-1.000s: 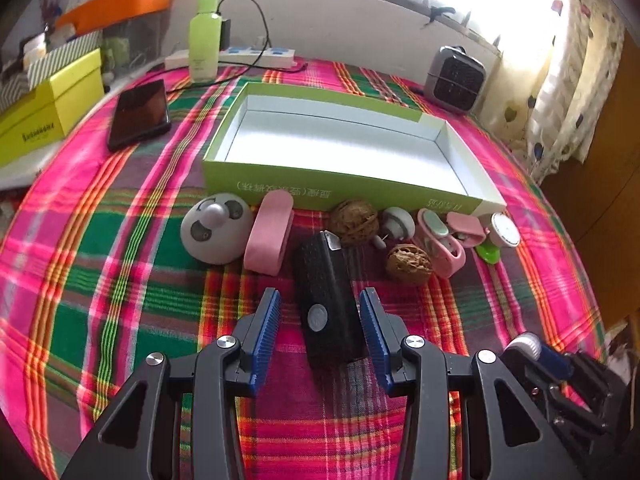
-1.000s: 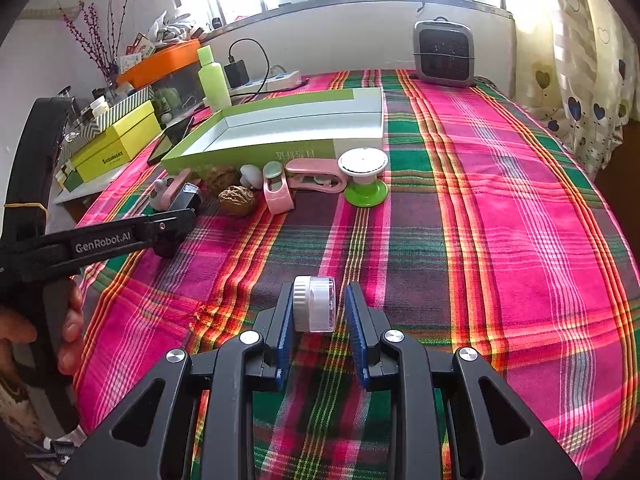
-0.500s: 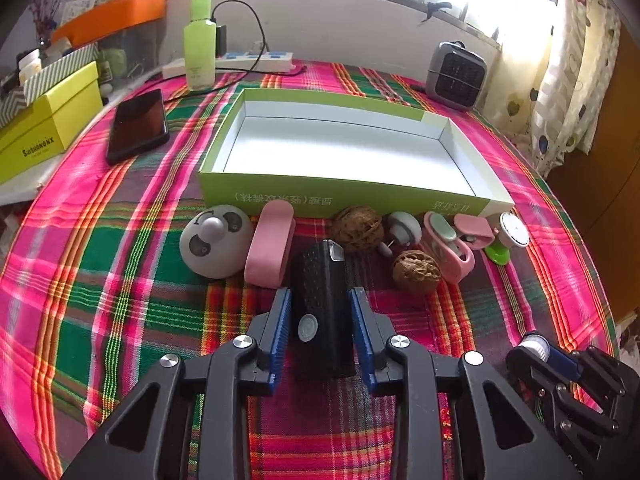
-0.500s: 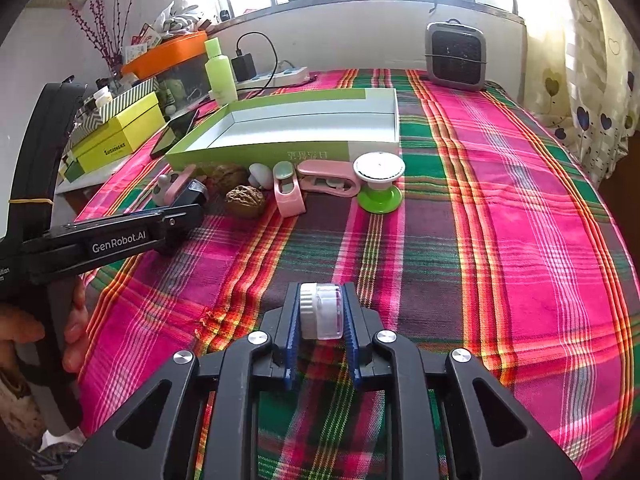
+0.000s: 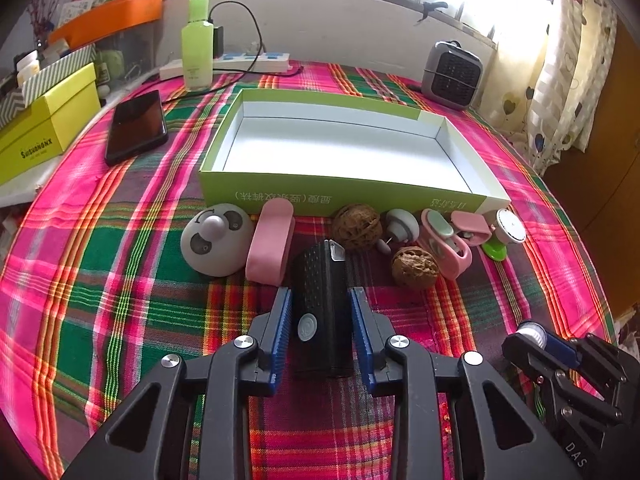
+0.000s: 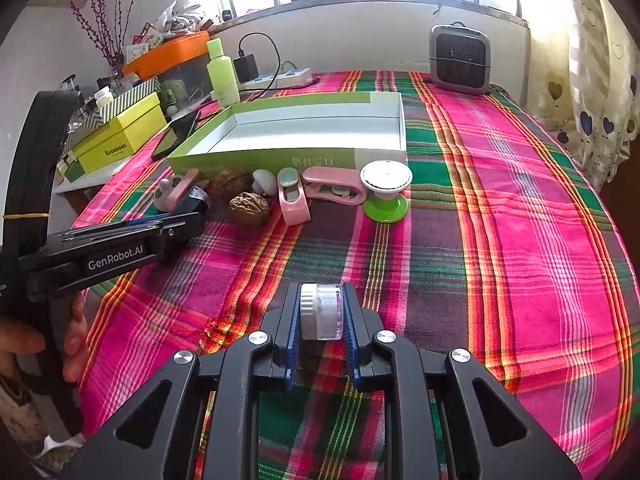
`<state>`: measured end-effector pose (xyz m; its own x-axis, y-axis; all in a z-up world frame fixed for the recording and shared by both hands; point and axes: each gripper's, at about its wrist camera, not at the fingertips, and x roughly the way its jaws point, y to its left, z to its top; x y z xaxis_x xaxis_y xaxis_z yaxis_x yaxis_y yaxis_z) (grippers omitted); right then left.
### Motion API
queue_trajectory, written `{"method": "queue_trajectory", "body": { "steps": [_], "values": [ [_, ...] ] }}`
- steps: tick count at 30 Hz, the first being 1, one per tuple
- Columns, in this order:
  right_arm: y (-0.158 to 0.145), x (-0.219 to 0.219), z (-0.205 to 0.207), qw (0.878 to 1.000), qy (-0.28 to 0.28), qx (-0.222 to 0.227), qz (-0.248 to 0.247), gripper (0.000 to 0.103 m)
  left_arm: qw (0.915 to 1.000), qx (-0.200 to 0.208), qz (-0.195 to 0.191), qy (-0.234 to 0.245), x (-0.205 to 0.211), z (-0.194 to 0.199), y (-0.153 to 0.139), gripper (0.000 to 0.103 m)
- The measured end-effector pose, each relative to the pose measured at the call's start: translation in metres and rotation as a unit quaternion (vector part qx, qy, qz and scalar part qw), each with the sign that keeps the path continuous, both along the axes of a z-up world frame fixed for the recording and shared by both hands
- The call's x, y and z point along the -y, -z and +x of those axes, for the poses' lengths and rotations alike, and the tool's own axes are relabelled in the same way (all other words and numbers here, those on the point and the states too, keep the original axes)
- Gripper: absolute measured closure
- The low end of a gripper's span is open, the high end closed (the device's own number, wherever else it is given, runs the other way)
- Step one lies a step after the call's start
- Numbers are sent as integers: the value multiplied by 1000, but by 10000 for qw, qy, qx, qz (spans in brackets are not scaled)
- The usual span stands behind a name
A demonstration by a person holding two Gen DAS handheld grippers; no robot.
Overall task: Organize objects
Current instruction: 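Carry the black device and white jar over the box tray with both grippers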
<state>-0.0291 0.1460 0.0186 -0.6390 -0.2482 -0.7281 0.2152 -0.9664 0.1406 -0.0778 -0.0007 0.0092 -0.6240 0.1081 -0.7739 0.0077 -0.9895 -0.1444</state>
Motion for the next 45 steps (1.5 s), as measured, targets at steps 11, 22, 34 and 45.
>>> {"method": "queue_trajectory", "body": {
  "steps": [11,22,34,45],
  "values": [
    [-11,6,-3,9999,-76,-118,-21,83,10000,-65,14,63,3,3,-7,76],
    [-27,10,-14,9995,-201,-213,-87,83,9998,-167,58,118,6,3,-22,76],
    [-48,19,-49,9989,-315,-335,-76,83,9993,-168,280,179,15,-21,-37,76],
    [-54,32,-100,9988,-395,-282,-68,83,9992,-267,242,177,28,-61,-48,76]
  ]
}}
